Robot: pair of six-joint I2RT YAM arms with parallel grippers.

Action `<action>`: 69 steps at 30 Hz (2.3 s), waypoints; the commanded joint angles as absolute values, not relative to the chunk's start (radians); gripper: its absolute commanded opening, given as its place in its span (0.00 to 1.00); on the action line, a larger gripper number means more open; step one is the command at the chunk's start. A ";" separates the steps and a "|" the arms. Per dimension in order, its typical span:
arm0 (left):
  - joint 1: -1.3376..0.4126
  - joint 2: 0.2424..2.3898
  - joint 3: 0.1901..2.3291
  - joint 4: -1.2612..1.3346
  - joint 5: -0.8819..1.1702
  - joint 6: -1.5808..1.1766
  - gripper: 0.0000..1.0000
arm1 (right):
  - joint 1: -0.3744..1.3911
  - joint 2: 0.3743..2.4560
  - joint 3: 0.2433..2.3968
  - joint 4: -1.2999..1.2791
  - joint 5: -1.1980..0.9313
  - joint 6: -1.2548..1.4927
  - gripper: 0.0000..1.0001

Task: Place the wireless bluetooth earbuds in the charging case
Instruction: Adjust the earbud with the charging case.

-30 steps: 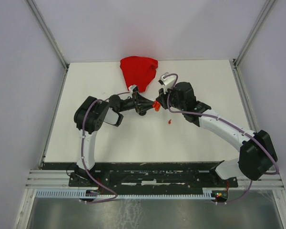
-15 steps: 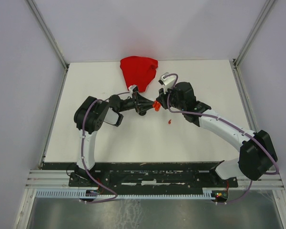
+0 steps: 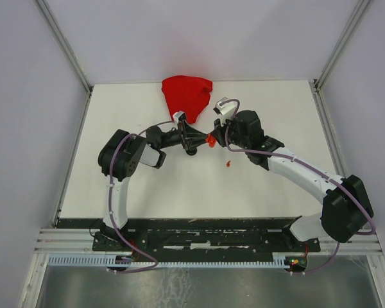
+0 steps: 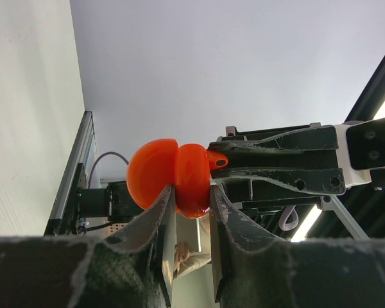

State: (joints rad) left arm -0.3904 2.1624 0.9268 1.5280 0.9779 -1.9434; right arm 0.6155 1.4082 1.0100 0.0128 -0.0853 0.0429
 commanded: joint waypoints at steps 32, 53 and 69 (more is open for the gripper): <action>-0.383 2.122 0.975 1.650 0.969 -1.862 0.03 | 0.622 1.371 1.021 0.027 -0.055 0.035 0.13; -0.382 2.156 0.969 1.650 0.978 -1.855 0.03 | 0.620 1.374 1.023 0.028 -0.042 0.033 0.13; -0.382 2.179 0.983 1.649 0.969 -1.858 0.03 | 0.621 1.371 1.022 0.025 -0.043 0.034 0.13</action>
